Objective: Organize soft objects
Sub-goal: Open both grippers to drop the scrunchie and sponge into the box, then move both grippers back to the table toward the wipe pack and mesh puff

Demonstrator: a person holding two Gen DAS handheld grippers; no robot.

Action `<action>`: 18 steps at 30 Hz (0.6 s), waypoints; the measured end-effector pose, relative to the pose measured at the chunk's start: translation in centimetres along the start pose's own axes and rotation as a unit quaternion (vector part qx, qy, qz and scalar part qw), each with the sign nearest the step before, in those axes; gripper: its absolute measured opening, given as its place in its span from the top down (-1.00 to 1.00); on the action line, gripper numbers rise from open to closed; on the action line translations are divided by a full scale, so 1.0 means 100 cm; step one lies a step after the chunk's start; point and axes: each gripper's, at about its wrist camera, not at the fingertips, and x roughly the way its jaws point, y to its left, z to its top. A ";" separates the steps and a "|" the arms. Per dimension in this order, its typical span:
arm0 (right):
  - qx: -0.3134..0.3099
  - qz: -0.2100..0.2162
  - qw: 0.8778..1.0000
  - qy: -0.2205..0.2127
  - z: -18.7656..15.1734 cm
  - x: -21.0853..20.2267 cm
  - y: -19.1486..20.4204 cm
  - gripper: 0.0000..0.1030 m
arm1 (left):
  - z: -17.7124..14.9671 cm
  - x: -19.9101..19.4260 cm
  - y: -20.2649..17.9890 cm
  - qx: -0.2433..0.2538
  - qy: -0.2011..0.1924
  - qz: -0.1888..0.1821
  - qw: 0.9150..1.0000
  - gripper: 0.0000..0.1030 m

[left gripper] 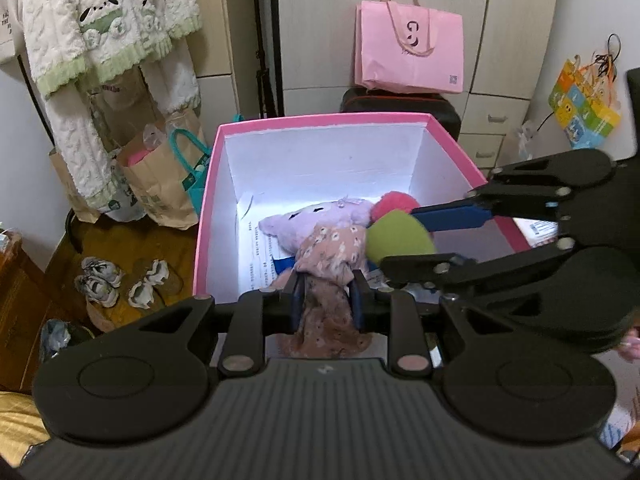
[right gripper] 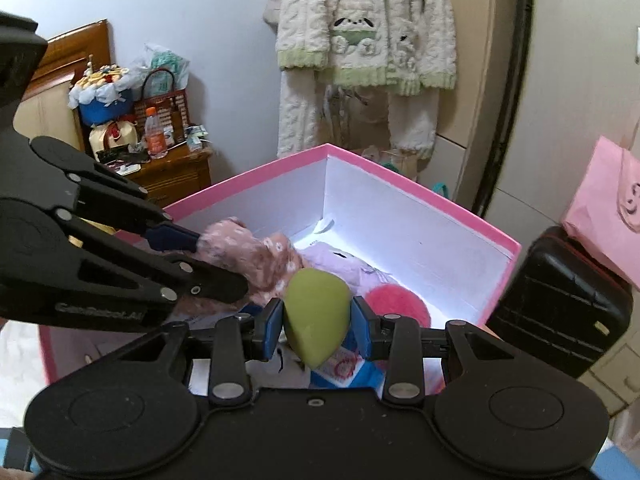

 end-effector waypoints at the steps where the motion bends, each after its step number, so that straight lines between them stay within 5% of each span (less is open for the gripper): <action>1: -0.001 0.001 1.000 0.001 -0.001 0.001 0.000 0.18 | -0.001 0.000 0.000 -0.001 -0.003 -0.001 1.000 0.55; 6: 0.009 -0.007 1.000 -0.010 0.000 0.004 -0.002 0.03 | 0.001 0.001 0.000 -0.002 -0.013 0.015 1.000 0.52; 10: 0.003 -0.003 1.000 -0.030 -0.004 -0.014 -0.003 0.02 | -0.002 -0.013 0.001 -0.010 -0.025 0.007 1.000 0.08; 18: 0.034 0.005 0.997 -0.071 -0.025 -0.081 -0.006 0.01 | -0.016 -0.059 -0.004 0.000 -0.049 -0.011 0.999 -0.08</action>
